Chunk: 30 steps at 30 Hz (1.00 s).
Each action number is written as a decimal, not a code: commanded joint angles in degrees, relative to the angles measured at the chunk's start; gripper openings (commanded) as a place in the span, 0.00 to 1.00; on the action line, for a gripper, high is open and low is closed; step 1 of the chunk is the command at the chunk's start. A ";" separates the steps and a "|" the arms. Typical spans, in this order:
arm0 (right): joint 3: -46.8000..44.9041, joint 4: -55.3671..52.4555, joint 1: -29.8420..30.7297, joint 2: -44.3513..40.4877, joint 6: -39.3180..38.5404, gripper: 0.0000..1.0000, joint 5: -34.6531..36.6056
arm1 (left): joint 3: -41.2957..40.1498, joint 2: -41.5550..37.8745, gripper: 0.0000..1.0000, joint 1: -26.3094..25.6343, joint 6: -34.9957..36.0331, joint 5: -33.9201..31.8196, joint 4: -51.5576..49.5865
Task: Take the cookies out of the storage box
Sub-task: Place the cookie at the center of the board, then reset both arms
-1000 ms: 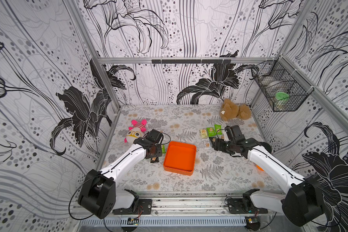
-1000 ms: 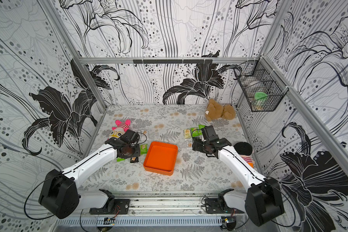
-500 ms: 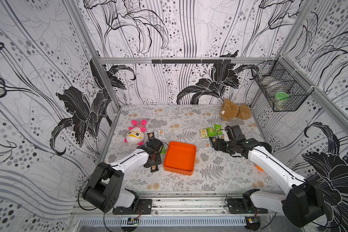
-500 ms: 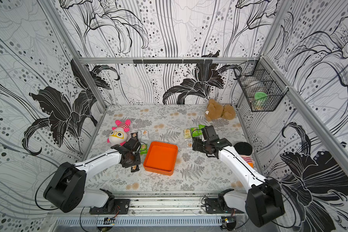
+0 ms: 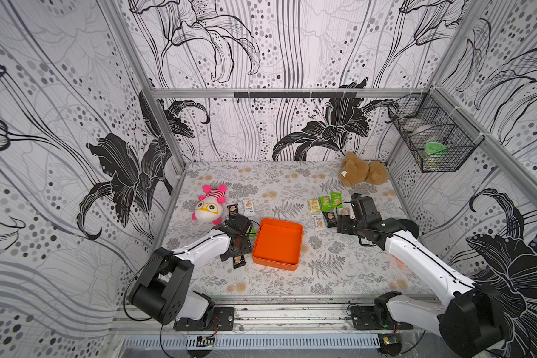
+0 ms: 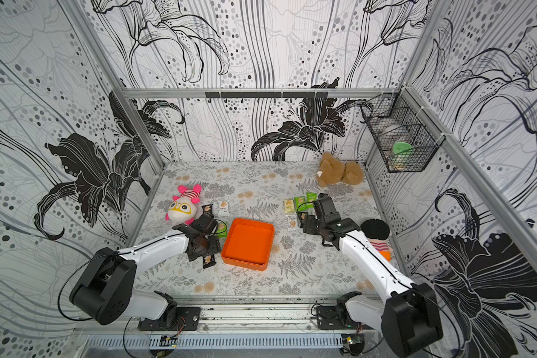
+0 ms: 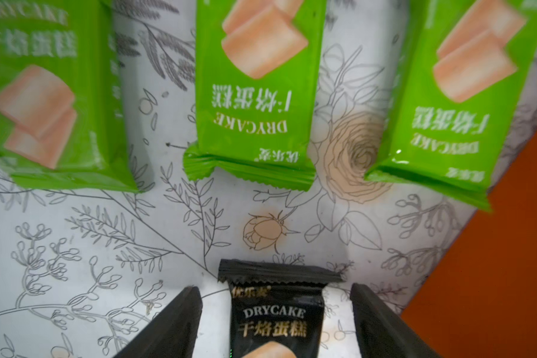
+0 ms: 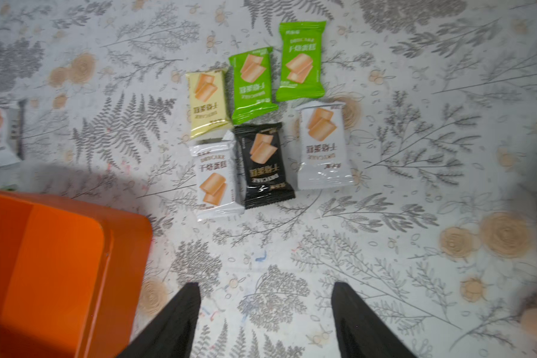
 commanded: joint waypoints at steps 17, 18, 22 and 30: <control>-27.70 79.09 -15.14 13.83 -21.85 0.75 12.06 | -10.47 -5.47 0.88 22.23 28.53 -12.05 62.98; -26.93 78.79 -15.66 15.46 -22.01 0.75 10.80 | -12.06 -4.50 0.88 22.78 28.62 -11.73 67.53; -29.40 85.67 -17.33 16.99 -21.68 0.75 7.13 | -15.15 -0.96 0.97 24.04 27.37 -10.28 77.76; -33.88 94.01 -18.87 18.56 -22.52 0.95 2.99 | -32.72 3.32 0.98 20.81 31.40 -10.16 113.46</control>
